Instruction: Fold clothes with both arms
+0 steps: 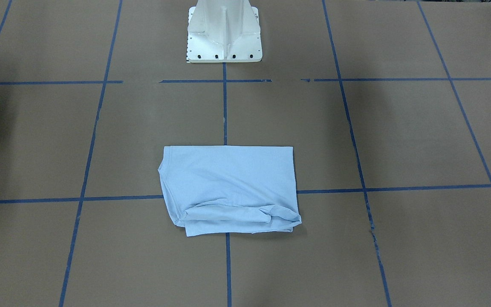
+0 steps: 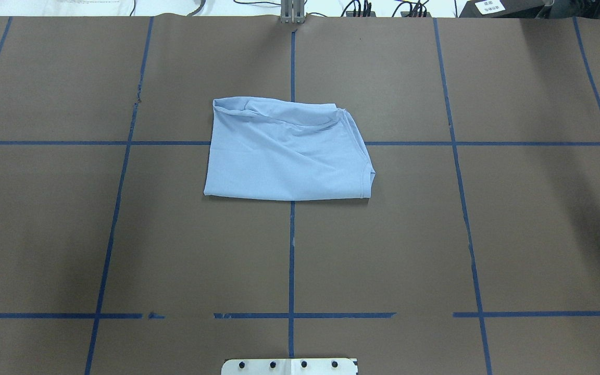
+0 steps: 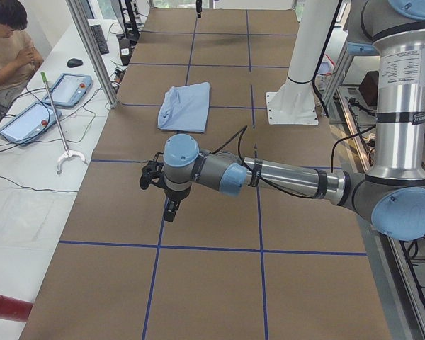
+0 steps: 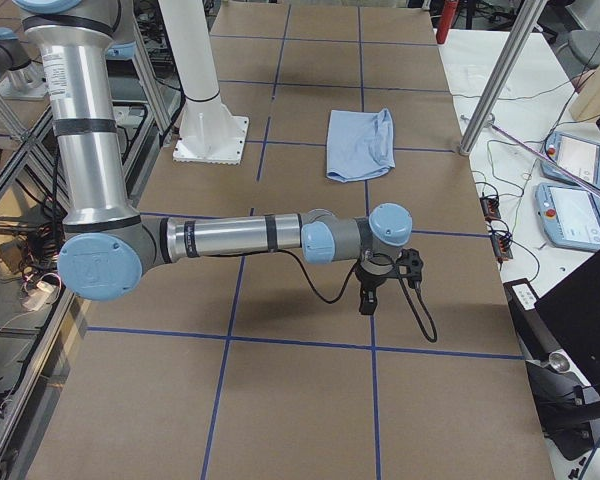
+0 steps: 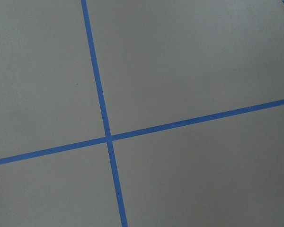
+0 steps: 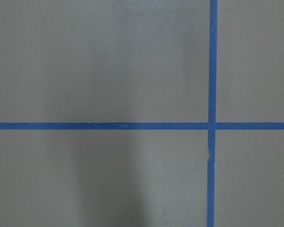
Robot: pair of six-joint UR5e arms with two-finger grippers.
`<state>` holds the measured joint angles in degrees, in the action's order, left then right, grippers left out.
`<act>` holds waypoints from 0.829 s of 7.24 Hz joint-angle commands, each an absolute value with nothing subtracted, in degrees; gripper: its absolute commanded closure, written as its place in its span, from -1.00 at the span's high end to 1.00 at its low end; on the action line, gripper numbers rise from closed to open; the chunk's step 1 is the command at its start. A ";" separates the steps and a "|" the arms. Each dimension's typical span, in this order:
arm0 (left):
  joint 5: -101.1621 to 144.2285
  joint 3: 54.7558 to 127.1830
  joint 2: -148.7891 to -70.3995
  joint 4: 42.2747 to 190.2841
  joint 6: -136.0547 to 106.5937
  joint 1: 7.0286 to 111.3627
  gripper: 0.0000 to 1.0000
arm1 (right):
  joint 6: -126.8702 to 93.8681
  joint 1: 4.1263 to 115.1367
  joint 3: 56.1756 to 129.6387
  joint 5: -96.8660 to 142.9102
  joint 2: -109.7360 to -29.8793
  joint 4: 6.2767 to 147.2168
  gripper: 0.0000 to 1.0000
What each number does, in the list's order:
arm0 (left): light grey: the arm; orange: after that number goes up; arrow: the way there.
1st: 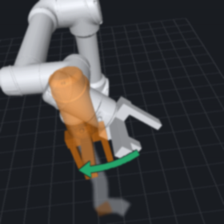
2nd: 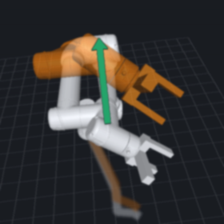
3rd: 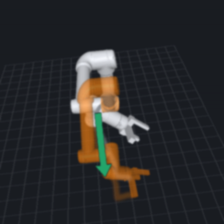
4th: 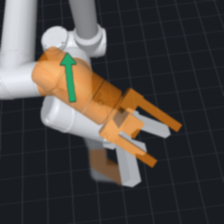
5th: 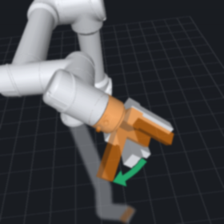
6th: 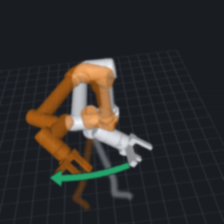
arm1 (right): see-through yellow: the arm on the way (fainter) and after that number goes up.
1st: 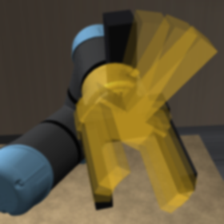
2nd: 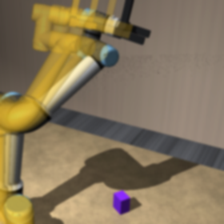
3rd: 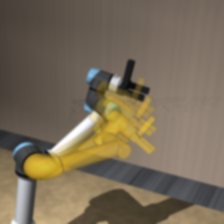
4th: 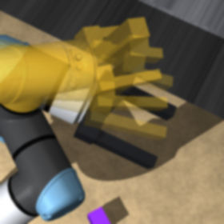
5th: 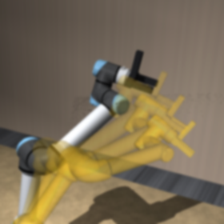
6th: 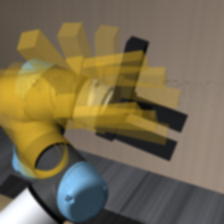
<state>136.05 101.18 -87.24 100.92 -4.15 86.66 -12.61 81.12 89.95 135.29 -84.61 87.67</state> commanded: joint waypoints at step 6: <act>135.62 100.38 -87.01 100.55 -4.22 86.66 1.00 | -12.66 81.12 89.39 135.18 -85.51 87.63 1.00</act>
